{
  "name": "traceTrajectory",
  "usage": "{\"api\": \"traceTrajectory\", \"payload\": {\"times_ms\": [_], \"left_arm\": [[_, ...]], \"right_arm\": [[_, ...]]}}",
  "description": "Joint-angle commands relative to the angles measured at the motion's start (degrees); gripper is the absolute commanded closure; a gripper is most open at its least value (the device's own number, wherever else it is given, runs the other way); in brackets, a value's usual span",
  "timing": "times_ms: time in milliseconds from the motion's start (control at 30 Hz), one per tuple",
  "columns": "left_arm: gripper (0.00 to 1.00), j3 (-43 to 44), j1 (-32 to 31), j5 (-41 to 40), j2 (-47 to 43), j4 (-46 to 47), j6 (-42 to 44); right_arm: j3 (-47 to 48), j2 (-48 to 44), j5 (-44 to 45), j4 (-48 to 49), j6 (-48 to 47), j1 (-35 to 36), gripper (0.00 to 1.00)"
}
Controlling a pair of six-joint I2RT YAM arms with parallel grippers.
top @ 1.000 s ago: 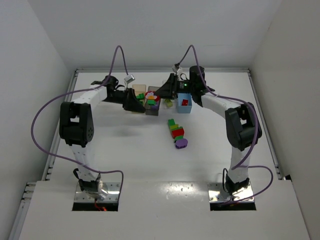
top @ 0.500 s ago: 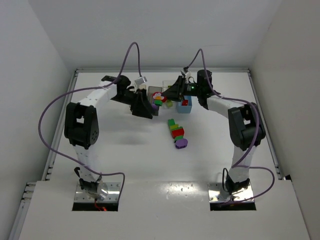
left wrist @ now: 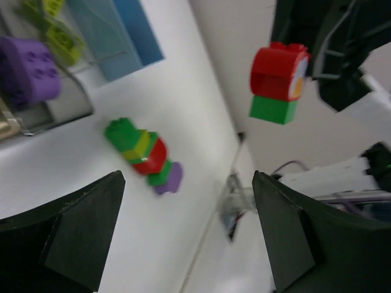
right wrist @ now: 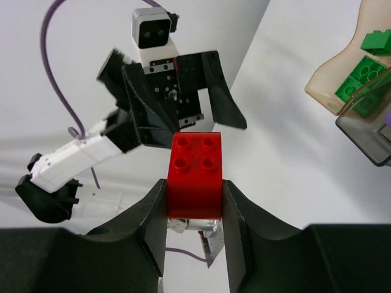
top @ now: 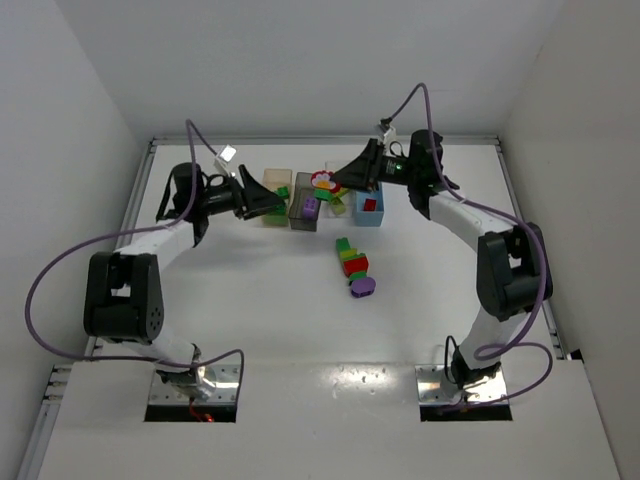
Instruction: Sort the legos into containers by color
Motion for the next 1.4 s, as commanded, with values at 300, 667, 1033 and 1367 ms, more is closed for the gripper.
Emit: {"api": "traceTrajectory", "payload": {"times_ms": [300,667,1033,1367], "left_arm": [[0.15,-3.1,-9.7,-5.8,2.7,61.3,-45.3],[0.28,-4.2,-9.2,-4.8,3.2,57.1,-42.4],[0.26,-4.2,-6.9,-4.2,6.0,55.4,-41.2],[0.26,-1.4,-7.4,-2.7,7.2,55.4,-40.7]], "right_arm": [[-1.0,-2.0,3.0,1.2,0.2,0.2,1.0],[7.4,3.3,3.5,3.1,3.5,0.2,1.0],[6.9,0.9,0.4,7.7,4.6,2.0,1.0],[7.5,0.9,0.4,8.8,4.6,3.8,1.0]]}}
